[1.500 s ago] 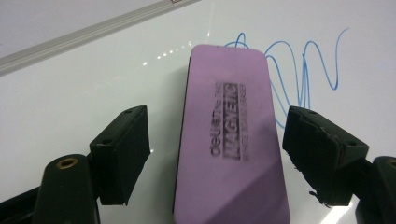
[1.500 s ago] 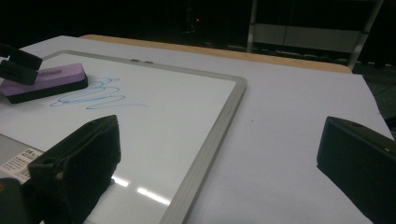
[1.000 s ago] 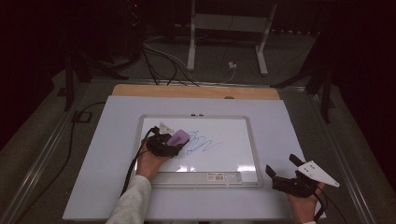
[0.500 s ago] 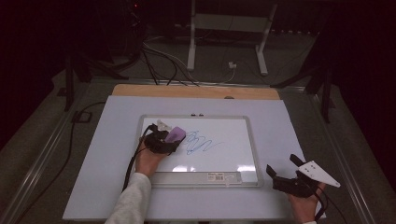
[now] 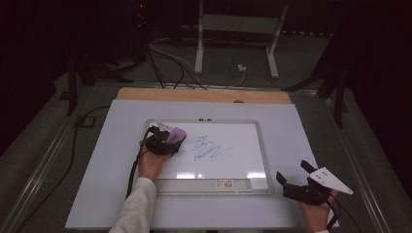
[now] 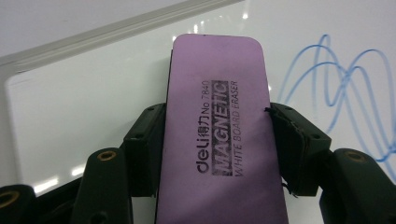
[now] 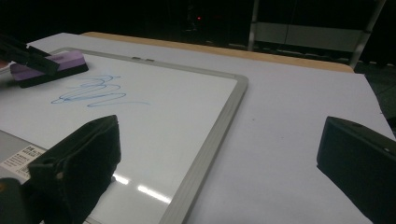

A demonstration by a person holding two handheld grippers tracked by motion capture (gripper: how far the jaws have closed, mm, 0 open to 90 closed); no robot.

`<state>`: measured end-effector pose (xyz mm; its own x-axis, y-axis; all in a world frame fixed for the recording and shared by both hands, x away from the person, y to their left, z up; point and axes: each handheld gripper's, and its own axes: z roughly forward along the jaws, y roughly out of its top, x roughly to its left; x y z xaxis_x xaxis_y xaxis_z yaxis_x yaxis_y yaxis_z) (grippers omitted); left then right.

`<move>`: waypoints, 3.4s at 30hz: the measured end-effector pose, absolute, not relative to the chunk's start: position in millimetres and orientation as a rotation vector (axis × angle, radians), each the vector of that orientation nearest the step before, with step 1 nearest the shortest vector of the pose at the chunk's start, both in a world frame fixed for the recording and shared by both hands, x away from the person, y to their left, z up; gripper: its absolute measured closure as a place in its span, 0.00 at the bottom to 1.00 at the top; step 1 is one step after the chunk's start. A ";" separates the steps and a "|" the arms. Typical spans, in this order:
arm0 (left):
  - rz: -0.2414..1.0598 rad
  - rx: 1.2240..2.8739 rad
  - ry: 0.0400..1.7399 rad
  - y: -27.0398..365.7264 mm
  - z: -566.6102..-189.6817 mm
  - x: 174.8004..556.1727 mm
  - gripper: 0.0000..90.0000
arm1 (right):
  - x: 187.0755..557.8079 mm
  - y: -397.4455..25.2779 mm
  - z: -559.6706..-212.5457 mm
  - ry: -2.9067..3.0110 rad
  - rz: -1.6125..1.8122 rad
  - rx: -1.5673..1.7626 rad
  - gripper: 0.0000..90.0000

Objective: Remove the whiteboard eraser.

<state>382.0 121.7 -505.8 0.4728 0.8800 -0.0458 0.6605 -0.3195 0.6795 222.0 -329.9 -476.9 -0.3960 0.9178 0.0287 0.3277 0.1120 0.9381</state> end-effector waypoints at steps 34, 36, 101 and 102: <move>0.518 2.138 1.280 101.6 -502.3 375.0 0.47 | 223.2 -329.3 -477.9 1.810 1.273 1.216 0.00; 0.495 2.138 1.260 98.2 -502.8 372.0 0.47 | 223.3 -328.5 -478.0 1.813 1.271 1.213 0.00; 0.366 2.204 1.056 31.9 -503.0 339.3 0.47 | 222.1 -330.7 -477.0 1.805 1.270 1.219 0.00; 0.378 2.206 1.065 34.5 -502.7 341.3 0.47 | 222.2 -330.7 -477.0 1.805 1.269 1.218 0.00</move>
